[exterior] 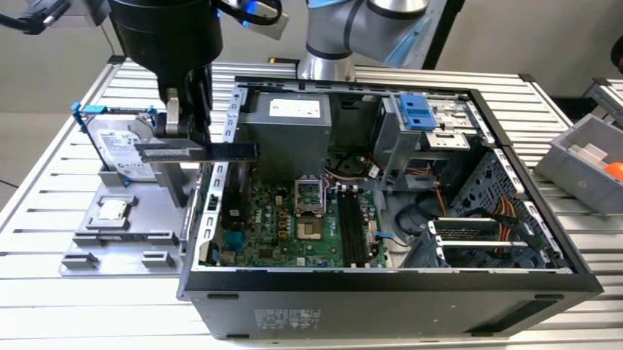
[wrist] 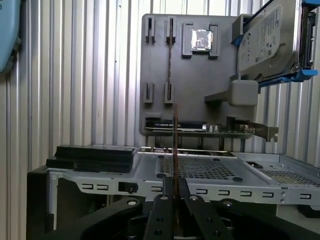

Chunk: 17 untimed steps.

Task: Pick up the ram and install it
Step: 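Pick up the ram and move it above insertion slot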

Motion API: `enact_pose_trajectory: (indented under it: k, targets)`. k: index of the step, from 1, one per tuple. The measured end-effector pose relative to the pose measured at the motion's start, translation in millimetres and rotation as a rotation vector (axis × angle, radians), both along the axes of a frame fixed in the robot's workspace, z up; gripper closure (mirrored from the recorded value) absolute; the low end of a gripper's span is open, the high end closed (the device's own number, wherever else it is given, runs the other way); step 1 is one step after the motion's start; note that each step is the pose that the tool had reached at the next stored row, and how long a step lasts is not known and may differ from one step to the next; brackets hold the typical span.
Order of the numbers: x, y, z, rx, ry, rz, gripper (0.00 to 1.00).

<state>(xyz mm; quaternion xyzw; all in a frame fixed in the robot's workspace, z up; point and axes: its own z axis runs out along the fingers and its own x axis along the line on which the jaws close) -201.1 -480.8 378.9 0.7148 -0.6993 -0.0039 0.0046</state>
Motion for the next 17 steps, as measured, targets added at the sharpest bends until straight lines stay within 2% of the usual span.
enact_pose_trajectory:
  k: [17]
  targets:
    - [18.4, 7.5, 0.0, 0.0, 0.0, 0.0, 1.0]
